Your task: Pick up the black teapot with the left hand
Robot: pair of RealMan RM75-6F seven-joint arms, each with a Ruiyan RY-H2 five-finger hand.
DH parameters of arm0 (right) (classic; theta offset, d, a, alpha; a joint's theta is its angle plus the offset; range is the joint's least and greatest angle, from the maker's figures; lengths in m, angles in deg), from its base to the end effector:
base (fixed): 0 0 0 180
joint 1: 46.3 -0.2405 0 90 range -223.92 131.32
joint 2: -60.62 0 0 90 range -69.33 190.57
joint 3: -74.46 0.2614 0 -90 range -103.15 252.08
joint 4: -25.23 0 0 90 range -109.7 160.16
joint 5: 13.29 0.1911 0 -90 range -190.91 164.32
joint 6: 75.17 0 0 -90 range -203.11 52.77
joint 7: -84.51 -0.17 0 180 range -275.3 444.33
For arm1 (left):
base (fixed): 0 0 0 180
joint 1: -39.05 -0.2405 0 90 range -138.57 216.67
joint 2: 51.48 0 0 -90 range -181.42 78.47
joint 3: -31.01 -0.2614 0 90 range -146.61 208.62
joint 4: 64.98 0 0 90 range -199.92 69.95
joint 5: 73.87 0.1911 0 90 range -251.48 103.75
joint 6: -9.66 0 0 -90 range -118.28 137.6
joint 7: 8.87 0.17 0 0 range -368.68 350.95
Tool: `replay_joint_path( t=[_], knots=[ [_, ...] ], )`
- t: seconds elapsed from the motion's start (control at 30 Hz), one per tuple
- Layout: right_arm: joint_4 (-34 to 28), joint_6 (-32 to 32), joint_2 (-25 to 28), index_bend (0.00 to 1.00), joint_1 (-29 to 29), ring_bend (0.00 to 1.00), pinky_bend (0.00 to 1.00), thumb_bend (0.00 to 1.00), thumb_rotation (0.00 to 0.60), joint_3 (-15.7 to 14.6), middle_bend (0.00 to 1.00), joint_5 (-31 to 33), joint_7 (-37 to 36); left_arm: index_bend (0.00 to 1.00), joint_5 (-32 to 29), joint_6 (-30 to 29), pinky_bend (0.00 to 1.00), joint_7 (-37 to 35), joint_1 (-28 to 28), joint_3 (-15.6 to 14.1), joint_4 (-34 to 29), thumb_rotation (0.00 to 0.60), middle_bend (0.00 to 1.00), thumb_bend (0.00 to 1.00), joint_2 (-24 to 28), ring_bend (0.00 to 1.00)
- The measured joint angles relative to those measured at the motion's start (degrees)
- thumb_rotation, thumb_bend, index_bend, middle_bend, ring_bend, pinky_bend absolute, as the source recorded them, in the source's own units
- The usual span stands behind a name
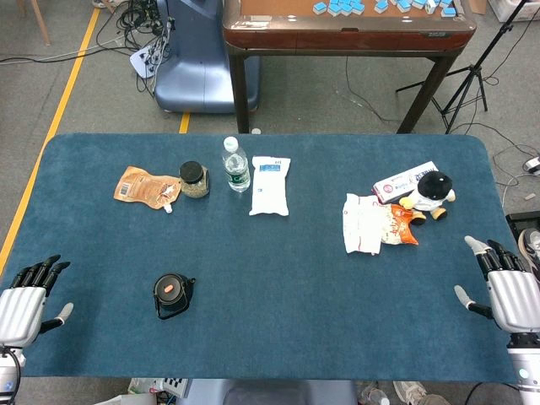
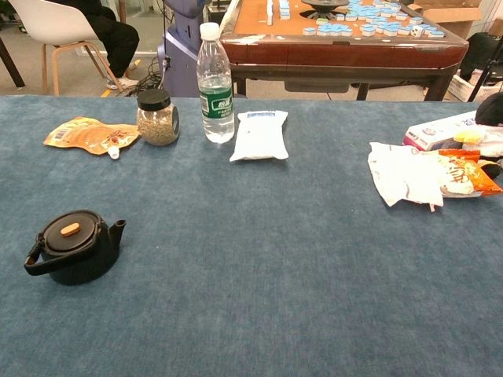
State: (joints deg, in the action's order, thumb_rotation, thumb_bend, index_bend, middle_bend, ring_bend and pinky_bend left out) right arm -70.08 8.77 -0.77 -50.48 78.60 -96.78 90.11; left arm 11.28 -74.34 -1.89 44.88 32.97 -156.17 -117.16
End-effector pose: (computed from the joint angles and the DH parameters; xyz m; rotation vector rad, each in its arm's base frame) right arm -0.3095 -0.2058 0.1924 1.3740 -0.8567 0.8120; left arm -0.3114 0.2082 0.1670 -1.4386 -0.8355 -0.8050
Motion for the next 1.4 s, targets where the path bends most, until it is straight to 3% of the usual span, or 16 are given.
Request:
replay_joint_path(
  t=[0.23,0.7,1.1,1.4],
  knots=[
    [0.4,1.0,-0.1,0.09,0.1,0.11,0.19,0.28,0.6,0.2,0.21,-0.9,-1.4,0.18,0.4,0.1,0.14,-0.3,0.1,-0.1,0.0,0.6,0.1,0.25,0.1,0.15],
    [-0.8,6.4,-0.7,0.09,0.7,0.11,0.19,0.28,0.6,4.8,0.22,1.9,0.3,0.18,6.2,4.3,0.14,-6.2,4.5,-1.1,1.6,0.6,0.1,0.25,0.7,0.15],
    [-1.6,5.5,-0.5,0.09,0.6,0.11,0.19,0.28,0.6,5.2,0.22,3.5,1.2,0.12,13.3,10.2,0.14,-9.9,11.9,-2.3,3.7,0.6,0.1,0.17,-1.2,0.14],
    [-1.3,4.5,-0.9,0.09,0.5,0.11,0.19,0.28,0.6,4.9,0.22,4.2,0.9,0.07,15.4,13.3,0.12,-9.8,15.7,-3.1,2.2,0.6,0.1,0.16,-3.6,0.13]
  ],
)
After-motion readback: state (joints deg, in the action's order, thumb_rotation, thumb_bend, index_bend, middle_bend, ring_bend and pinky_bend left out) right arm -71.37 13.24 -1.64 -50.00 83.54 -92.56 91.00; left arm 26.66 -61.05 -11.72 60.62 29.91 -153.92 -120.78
